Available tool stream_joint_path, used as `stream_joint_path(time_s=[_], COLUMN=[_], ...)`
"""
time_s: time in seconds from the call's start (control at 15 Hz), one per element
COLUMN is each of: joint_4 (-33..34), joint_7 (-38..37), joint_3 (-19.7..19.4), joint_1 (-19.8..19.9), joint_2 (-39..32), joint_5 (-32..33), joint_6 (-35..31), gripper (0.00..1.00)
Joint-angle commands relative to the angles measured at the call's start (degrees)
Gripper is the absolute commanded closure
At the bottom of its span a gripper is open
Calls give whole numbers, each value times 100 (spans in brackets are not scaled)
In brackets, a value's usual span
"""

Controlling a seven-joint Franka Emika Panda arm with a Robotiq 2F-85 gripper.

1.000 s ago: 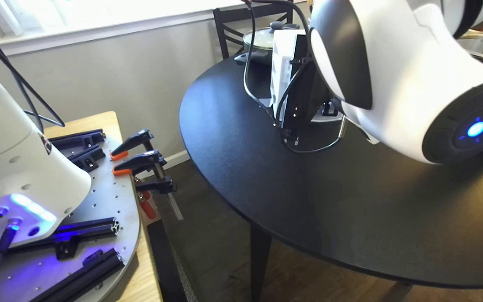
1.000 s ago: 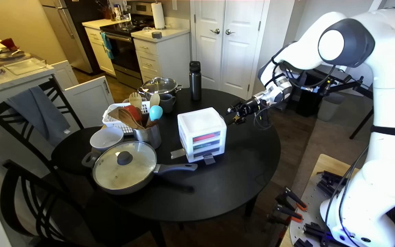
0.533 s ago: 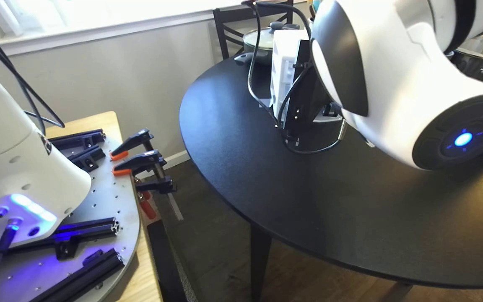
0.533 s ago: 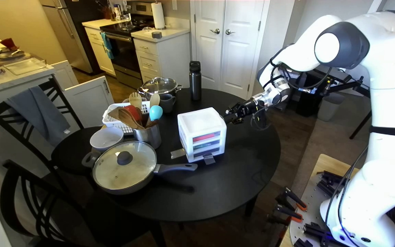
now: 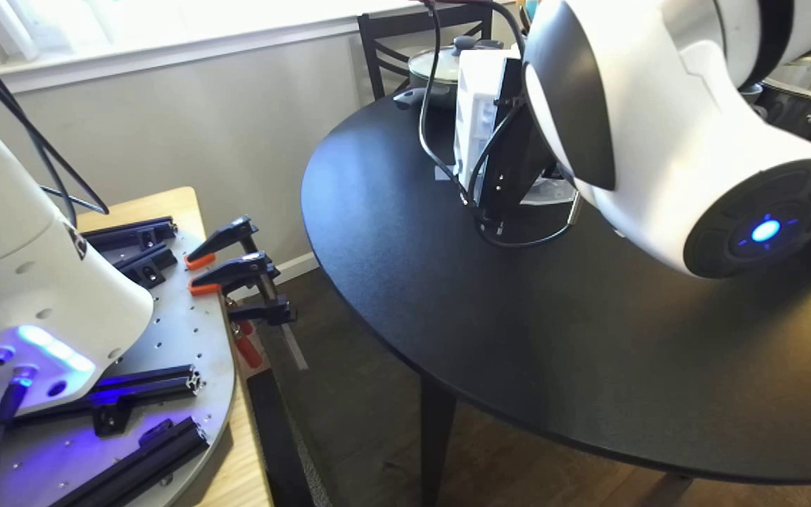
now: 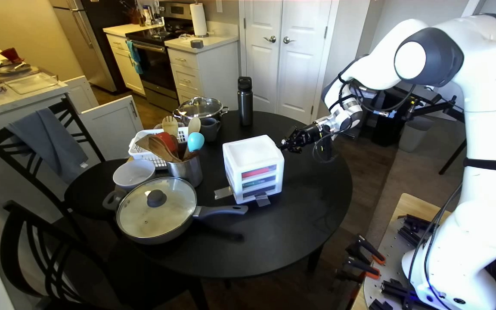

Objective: Open the first top drawer

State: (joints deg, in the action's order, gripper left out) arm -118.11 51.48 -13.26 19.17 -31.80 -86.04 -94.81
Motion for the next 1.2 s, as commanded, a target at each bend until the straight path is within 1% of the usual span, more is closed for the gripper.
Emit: stream_joint_path(time_s=[0.0, 0.33, 0.53, 0.8, 1.13], joint_4=[48, 124, 208, 250, 425], joint_7=[-146, -119, -164, -168, -202], joint_3=[12, -140, -262, -373, -465], joint_1=[-46, 10, 102, 121, 66], joint_2=[-45, -30, -104, -116, -81], joint_5=[-130, -5, 125, 323, 834], joint_6=[101, -14, 31, 74, -48], gripper=[93, 93, 93, 93, 93])
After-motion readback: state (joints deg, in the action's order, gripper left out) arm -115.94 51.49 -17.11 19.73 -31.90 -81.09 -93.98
